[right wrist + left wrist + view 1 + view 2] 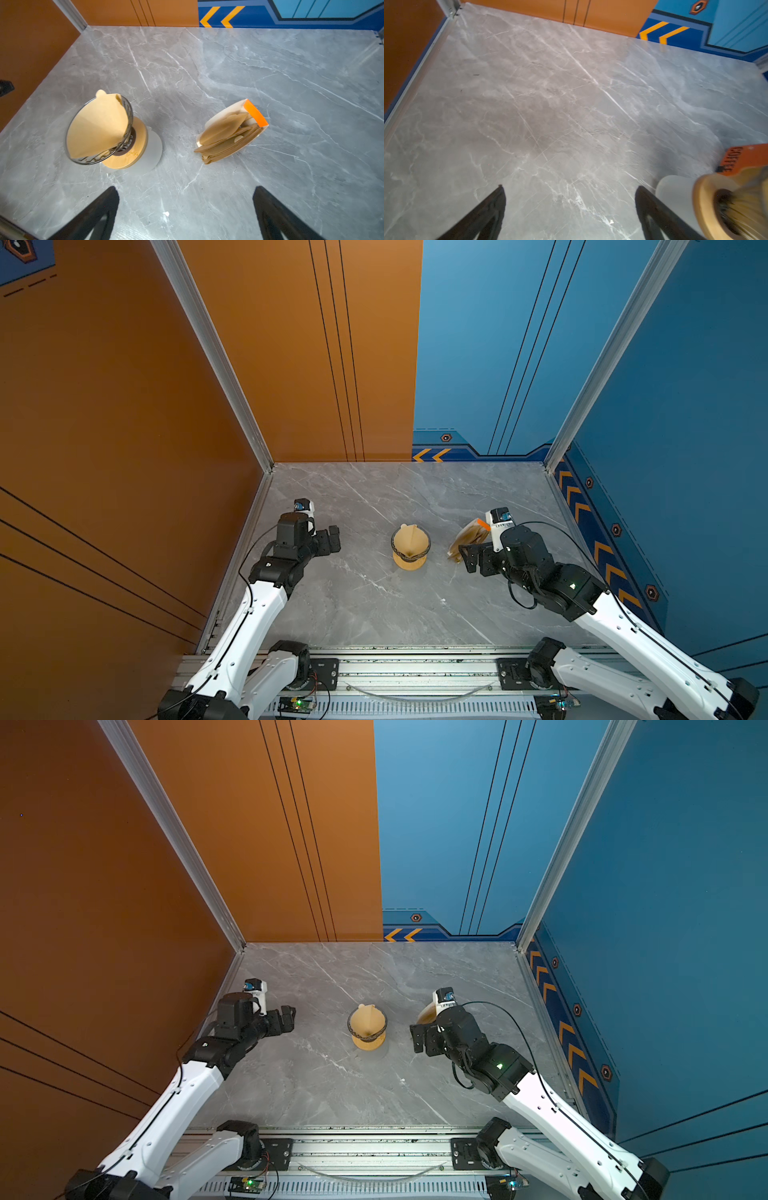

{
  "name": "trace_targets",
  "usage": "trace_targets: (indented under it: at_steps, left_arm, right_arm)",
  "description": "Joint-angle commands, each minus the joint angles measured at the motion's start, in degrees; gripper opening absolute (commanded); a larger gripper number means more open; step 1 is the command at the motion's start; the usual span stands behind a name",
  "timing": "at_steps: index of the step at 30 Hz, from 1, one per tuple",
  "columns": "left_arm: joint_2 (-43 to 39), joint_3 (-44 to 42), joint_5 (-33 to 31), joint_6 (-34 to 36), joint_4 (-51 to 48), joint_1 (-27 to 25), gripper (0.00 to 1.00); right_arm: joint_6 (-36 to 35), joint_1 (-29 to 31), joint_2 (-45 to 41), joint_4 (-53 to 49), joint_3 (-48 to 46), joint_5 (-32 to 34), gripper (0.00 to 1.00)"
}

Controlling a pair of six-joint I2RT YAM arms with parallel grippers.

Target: Place the coffee filter in the dripper

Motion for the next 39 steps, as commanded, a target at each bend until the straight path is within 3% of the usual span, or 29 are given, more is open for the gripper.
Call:
trace_targets:
  at_steps: [1,7,12,16,21,27,30,35,36,39]
  left_arm:
    - [-1.3,-2.6,-9.2,-2.3,7.8,0.6,0.98]
    - [-1.0,-9.4,-15.5,1.1,18.0,0.5,0.98]
    - [2.4,-12.8,-14.5,6.8,26.4,0.1,0.98]
    - [5.3,-18.4,-13.8,13.8,40.1,-0.8,0.98]
    - [10.1,-20.2,-13.6,15.8,48.1,-0.1,0.98]
    - [19.0,-22.2,-12.7,19.7,62.5,0.9,0.98]
    - [23.8,-22.5,-11.5,18.0,67.2,2.2,0.98]
    - [36.6,-26.2,-8.4,18.7,86.9,3.0,0.98]
    - [36.5,-25.7,-7.9,18.8,85.6,3.0,0.98]
    - [34.5,-18.7,-3.1,17.5,69.1,5.2,0.98]
  right_arm:
    - [2.1,-2.1,-0.9,2.2,-1.6,3.6,1.0]
    - [2.5,-4.5,-2.0,6.8,-6.3,3.8,1.0]
    - [3.0,-7.2,-2.5,9.8,-9.7,2.7,1.0]
    - [2.8,-9.9,-3.3,13.9,-12.4,1.2,1.0]
    - [2.7,-12.2,-2.3,13.7,-11.4,1.5,1.0]
    - [2.1,-12.9,0.9,14.7,-11.3,2.7,1.0]
    - [1.8,-13.2,2.6,15.1,-11.1,3.3,1.0]
    - [0.1,-13.7,4.9,17.1,-11.2,3.9,1.0]
    - [-0.3,-13.8,5.3,17.4,-11.3,4.1,1.0]
    - [-1.5,-14.1,6.2,18.0,-11.1,4.8,1.0]
